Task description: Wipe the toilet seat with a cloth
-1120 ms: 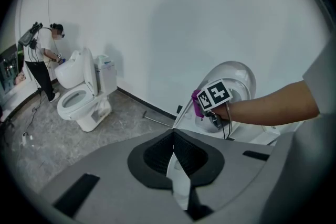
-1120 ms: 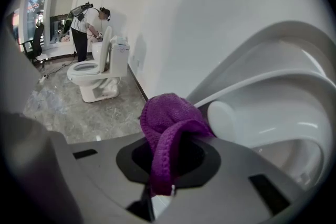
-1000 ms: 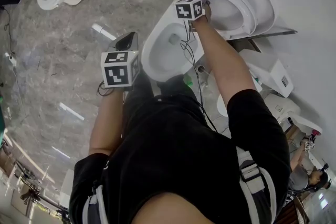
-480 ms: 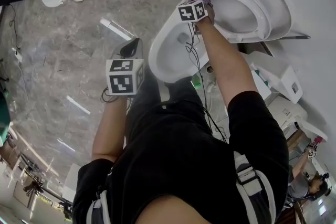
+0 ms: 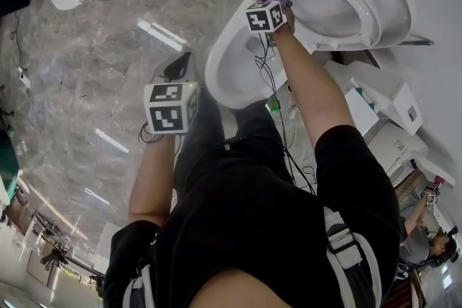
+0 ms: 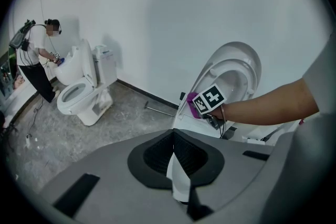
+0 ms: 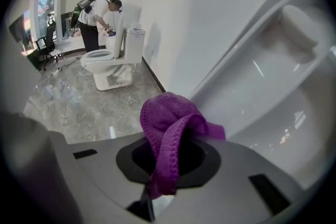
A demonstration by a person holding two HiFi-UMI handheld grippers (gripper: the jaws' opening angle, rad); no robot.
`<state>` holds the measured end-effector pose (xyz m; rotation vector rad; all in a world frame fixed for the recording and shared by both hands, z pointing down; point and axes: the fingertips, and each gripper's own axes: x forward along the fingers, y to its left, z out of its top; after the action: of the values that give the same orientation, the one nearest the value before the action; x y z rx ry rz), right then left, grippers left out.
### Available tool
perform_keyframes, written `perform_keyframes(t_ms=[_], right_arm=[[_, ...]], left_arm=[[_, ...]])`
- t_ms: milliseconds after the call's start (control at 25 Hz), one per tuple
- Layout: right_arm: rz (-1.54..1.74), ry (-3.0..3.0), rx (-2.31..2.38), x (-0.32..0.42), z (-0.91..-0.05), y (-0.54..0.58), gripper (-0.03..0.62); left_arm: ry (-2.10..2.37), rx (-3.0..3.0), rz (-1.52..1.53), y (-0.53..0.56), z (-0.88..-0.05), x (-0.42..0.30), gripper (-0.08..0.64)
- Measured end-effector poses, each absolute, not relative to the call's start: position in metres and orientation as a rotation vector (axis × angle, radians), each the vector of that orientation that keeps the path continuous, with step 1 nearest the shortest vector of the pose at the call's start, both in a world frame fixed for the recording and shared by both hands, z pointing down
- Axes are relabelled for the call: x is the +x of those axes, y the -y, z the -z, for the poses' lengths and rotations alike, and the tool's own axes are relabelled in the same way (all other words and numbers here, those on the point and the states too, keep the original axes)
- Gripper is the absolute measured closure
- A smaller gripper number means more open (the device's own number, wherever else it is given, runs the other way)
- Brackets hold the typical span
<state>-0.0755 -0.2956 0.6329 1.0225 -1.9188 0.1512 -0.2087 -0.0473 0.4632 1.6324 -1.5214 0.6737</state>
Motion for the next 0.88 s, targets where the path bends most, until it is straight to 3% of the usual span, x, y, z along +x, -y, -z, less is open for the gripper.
perform_keyframes(t_ms=[320,880], right_arm=[[-0.236,1.856,0.970,-0.059,-0.682,0.259,0.538],[-0.160,1.806,1.086,-0.078,-0.720,0.312,0.537]], left_arm=[[1.493,1.627,-0.687,0.049,-0.480,-0.206,0.552],[1.454,1.609,-0.763,0.053,-0.528,-0.220,0.552]])
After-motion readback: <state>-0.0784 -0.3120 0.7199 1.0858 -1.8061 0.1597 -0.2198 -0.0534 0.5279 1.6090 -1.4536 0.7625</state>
